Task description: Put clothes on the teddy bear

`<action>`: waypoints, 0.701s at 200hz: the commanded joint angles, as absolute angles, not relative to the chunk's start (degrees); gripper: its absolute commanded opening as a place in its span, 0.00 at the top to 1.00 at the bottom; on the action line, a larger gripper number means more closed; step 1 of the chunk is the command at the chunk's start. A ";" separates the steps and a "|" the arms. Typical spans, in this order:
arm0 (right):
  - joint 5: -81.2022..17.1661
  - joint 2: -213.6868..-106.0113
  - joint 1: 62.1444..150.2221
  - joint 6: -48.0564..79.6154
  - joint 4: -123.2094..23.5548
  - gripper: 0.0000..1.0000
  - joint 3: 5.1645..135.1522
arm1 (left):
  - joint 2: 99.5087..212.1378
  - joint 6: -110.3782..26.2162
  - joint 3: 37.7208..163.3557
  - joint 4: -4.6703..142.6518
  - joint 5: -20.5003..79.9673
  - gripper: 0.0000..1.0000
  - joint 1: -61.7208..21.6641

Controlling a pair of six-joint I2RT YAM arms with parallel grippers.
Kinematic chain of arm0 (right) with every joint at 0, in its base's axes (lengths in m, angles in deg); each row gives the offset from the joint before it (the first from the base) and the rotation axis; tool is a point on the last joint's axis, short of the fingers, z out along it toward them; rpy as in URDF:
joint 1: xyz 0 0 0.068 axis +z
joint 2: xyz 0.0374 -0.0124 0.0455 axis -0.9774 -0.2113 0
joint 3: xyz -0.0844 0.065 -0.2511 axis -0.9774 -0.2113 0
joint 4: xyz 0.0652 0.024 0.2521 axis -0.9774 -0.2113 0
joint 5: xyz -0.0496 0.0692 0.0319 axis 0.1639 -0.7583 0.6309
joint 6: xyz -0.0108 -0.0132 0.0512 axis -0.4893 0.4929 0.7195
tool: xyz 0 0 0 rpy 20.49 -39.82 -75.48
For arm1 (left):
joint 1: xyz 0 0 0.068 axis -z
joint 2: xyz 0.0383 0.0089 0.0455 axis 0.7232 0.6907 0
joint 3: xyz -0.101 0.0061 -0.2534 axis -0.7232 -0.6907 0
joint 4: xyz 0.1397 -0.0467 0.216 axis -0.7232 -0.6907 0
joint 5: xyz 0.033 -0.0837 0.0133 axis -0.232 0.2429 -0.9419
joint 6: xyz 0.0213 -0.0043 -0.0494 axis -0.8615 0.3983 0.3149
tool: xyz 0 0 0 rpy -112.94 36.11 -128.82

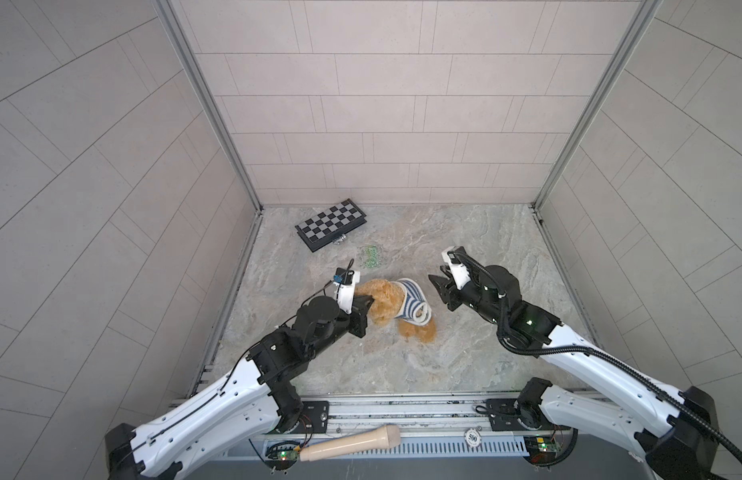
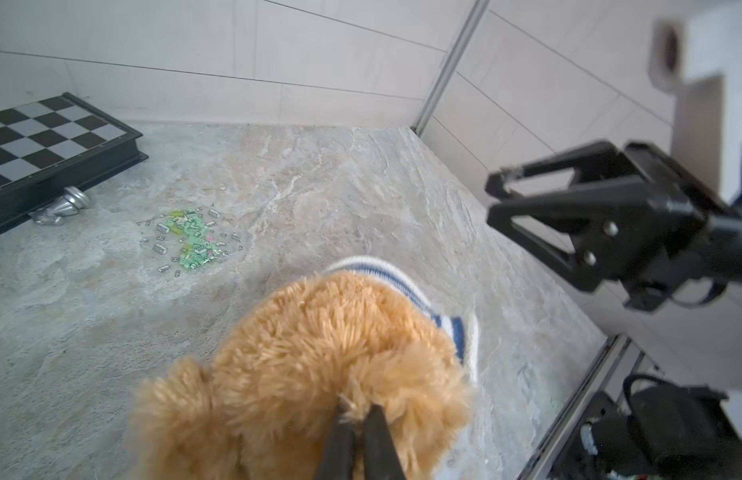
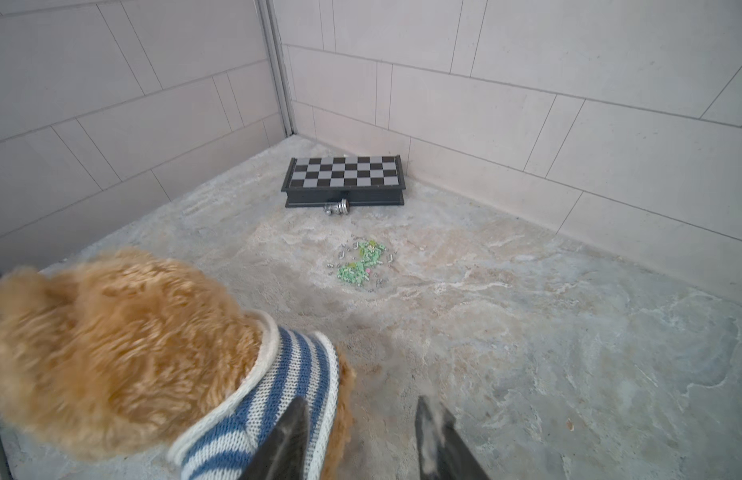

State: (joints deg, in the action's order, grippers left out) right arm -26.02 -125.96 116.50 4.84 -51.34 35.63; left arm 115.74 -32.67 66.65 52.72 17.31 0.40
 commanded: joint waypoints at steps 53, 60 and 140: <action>-32.94 -125.42 116.47 2.69 -49.00 0.48 31.53 | 134.36 -19.29 71.61 56.93 29.36 1.00 -11.31; -34.49 -126.01 116.47 2.99 -48.06 0.48 31.16 | 136.08 -19.56 72.85 57.08 28.87 1.00 -11.46; -41.21 -140.06 116.47 5.82 -37.59 0.44 27.65 | 155.39 -18.00 82.17 64.58 27.50 1.00 -17.14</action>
State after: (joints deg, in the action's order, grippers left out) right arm -39.81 -137.17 116.48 4.52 -42.84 28.28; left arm 150.93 -18.59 79.15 61.42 26.80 -15.88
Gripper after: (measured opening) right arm 0.565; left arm 0.067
